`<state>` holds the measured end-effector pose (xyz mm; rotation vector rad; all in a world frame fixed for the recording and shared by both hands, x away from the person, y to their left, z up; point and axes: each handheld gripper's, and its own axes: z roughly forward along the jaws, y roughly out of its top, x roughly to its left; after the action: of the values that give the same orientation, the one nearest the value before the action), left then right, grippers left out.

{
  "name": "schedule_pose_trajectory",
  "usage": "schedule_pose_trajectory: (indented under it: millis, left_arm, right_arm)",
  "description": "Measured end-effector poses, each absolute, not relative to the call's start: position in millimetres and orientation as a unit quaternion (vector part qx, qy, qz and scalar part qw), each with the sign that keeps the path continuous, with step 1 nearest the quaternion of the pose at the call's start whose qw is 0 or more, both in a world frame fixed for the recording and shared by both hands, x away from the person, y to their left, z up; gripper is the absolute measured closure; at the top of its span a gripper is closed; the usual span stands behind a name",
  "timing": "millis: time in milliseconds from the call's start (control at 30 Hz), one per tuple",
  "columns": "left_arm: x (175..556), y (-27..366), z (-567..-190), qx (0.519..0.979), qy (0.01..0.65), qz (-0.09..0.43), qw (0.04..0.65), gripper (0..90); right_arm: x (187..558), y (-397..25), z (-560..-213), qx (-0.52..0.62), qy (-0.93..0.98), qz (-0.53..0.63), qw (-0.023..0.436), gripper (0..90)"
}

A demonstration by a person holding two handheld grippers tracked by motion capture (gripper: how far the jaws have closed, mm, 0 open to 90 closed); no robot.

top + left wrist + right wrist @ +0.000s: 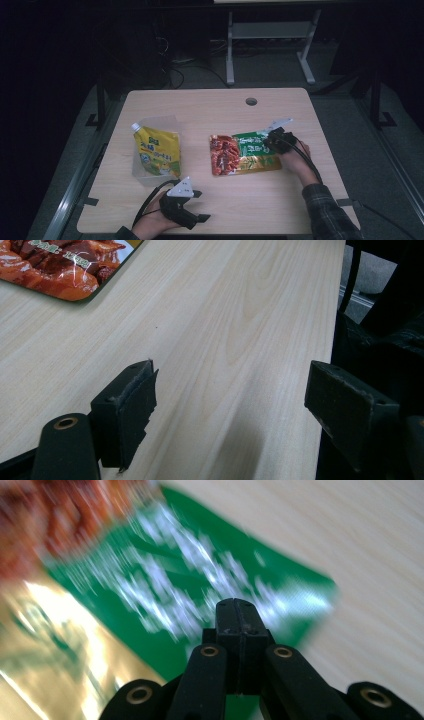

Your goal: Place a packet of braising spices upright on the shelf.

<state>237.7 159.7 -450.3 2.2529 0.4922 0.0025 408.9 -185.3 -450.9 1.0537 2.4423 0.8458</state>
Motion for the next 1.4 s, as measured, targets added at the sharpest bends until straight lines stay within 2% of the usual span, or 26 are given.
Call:
schedule_pose_trajectory:
  millis: [100, 300, 600, 933, 1233, 1400]
  left_arm:
    - [238.0, 160.6, -449.6, 0.893, 0.194, 0.003, 0.407, 20.1]
    - [237.5, 163.3, -449.0, 0.891, 0.194, 0.002, 0.410, 20.2]
    - [238.2, 166.1, -447.2, 0.890, 0.196, 0.003, 0.412, 20.2]
    - [238.1, 163.0, -449.1, 0.892, 0.195, 0.002, 0.408, 20.2]
    - [238.4, 161.7, -449.2, 0.891, 0.197, 0.003, 0.409, 20.2]
    - [240.3, 156.2, -446.9, 0.893, 0.193, 0.010, 0.407, 20.2]
  right_arm:
    - [423.5, -148.9, -451.1, 0.371, 0.847, 0.346, 0.161, 89.9]
    - [446.9, -107.2, -464.1, 0.387, 0.831, 0.369, 0.153, 89.9]
    - [456.2, -88.8, -473.7, 0.376, 0.838, 0.361, 0.165, 89.9]
    - [424.6, -100.4, -477.8, 0.354, 0.839, 0.382, 0.159, 90.0]
    - [371.3, -103.3, -475.1, 0.315, 0.859, 0.381, 0.131, 90.0]
    - [357.5, -104.9, -468.1, 0.302, 0.865, 0.381, 0.126, 89.9]
